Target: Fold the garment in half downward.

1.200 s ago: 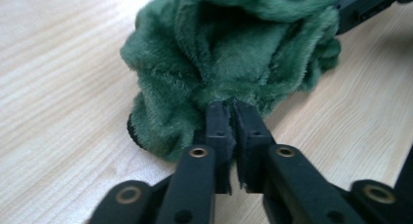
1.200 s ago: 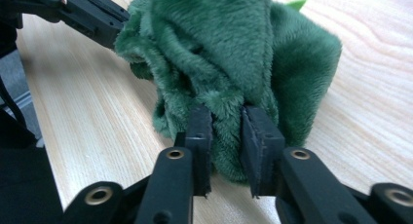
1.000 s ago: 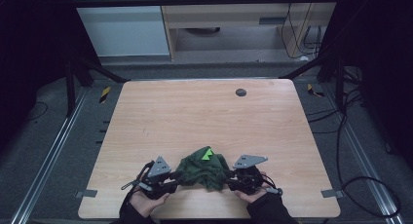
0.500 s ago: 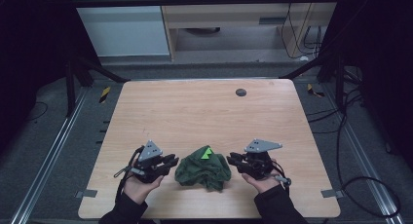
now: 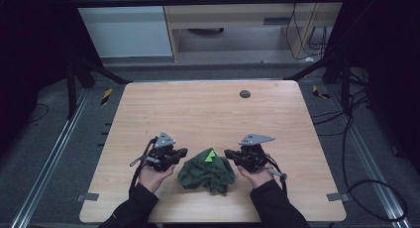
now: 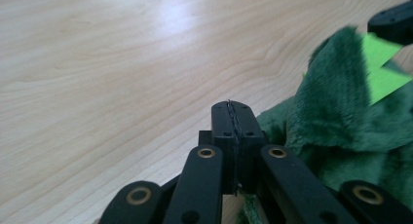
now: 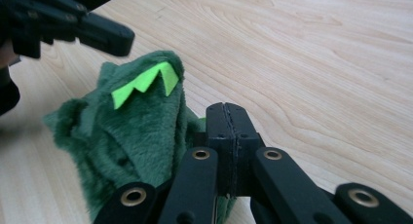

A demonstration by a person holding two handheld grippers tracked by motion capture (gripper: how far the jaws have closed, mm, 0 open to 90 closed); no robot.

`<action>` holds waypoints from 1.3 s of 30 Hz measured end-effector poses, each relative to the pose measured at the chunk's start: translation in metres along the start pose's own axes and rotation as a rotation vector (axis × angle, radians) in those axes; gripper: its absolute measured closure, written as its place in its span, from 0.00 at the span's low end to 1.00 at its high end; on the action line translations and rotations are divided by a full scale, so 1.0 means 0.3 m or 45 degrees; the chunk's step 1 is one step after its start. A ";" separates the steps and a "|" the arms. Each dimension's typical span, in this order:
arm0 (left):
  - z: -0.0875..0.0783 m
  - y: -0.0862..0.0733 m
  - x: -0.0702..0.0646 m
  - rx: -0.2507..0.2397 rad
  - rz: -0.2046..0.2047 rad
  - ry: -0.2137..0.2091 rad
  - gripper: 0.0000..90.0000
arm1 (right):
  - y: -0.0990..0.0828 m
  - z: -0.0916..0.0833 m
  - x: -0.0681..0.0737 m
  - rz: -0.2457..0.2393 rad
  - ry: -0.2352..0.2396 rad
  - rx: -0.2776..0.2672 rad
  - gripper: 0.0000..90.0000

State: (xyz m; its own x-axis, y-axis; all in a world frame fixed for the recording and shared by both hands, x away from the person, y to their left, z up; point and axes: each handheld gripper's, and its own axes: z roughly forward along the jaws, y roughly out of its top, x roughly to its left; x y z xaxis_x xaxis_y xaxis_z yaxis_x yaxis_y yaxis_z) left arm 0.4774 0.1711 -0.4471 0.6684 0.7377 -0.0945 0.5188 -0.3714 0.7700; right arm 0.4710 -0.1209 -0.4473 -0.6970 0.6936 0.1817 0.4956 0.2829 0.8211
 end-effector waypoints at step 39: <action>-0.133 -0.110 -0.175 0.039 0.135 -0.214 1.00 | -0.093 -0.081 0.139 -0.047 0.213 0.050 1.00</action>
State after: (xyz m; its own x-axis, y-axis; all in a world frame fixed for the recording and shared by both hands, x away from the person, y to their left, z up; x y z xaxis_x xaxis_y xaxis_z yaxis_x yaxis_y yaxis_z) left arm 0.4039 0.1672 -0.4425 0.7985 0.5901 -0.1195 0.4547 -0.4609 0.7622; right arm 0.4155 -0.1160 -0.4494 -0.7902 0.5630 0.2422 0.4855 0.3339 0.8080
